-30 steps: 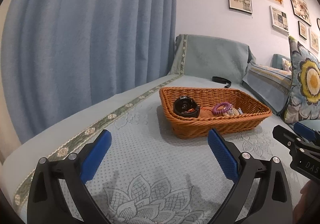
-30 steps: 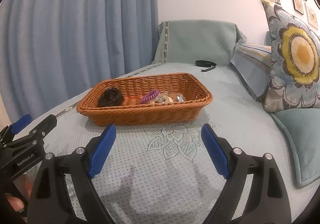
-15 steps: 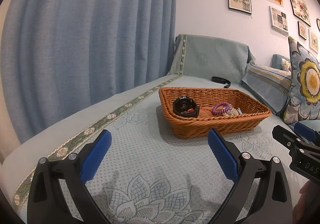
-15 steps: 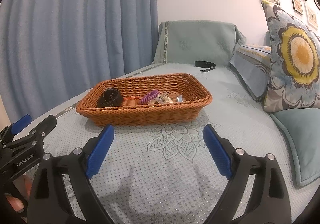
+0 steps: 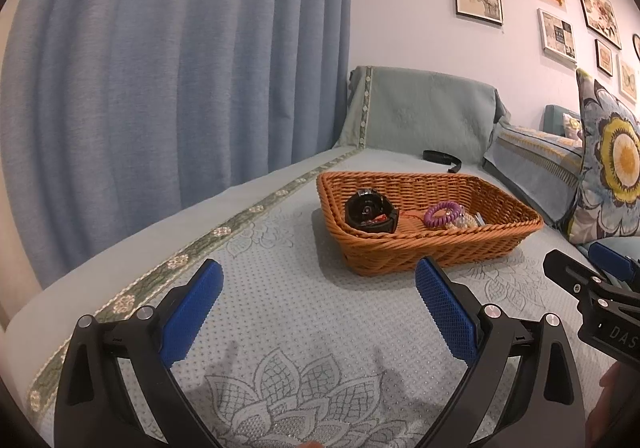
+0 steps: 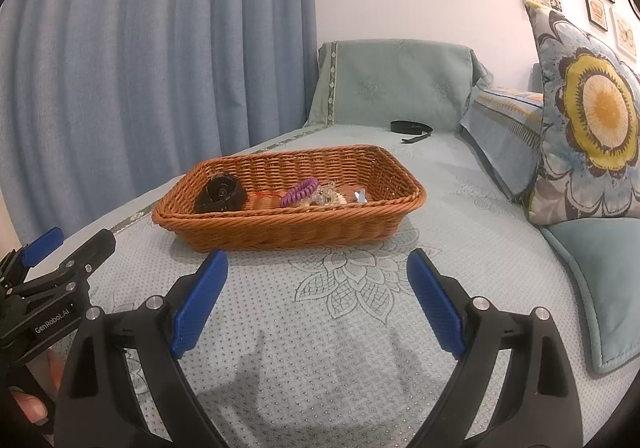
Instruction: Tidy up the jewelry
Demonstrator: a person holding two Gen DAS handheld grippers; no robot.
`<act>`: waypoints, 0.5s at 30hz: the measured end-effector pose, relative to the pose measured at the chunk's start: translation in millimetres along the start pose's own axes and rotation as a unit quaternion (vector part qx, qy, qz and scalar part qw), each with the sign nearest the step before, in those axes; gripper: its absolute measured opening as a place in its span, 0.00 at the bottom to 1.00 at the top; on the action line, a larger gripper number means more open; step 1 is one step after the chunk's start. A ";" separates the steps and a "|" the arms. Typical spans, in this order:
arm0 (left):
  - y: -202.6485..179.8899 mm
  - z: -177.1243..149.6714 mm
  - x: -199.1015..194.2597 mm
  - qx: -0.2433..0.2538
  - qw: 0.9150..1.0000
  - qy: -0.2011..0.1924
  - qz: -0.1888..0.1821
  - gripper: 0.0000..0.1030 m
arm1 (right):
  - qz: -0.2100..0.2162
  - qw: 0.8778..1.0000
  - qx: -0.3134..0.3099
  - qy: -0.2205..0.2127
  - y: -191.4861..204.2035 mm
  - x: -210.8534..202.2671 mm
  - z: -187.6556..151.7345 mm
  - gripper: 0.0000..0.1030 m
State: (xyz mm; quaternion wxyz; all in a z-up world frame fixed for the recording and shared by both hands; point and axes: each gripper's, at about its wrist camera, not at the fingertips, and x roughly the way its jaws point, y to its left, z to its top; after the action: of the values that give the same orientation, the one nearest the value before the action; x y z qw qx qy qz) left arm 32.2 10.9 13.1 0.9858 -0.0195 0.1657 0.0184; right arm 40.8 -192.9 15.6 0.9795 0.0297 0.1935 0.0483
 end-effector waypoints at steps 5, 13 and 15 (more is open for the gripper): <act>-1.4 -0.1 -0.1 0.001 1.000 0.000 0.001 0.91 | 0.000 1.000 0.000 -0.001 0.1 0.0 0.0 0.86; -1.5 -0.1 0.1 0.001 1.000 0.000 0.001 0.92 | 0.000 1.000 -0.001 -0.001 0.4 0.0 0.1 0.87; -1.6 -0.3 0.2 0.001 1.000 0.001 0.001 0.92 | 0.000 1.000 -0.001 0.000 0.5 0.5 0.1 0.87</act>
State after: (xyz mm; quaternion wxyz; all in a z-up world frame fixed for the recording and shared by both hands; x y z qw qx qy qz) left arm 32.4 9.3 12.8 0.9857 -0.0188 0.1664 0.0188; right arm 41.2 -192.4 15.5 0.9796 0.0291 0.1931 0.0482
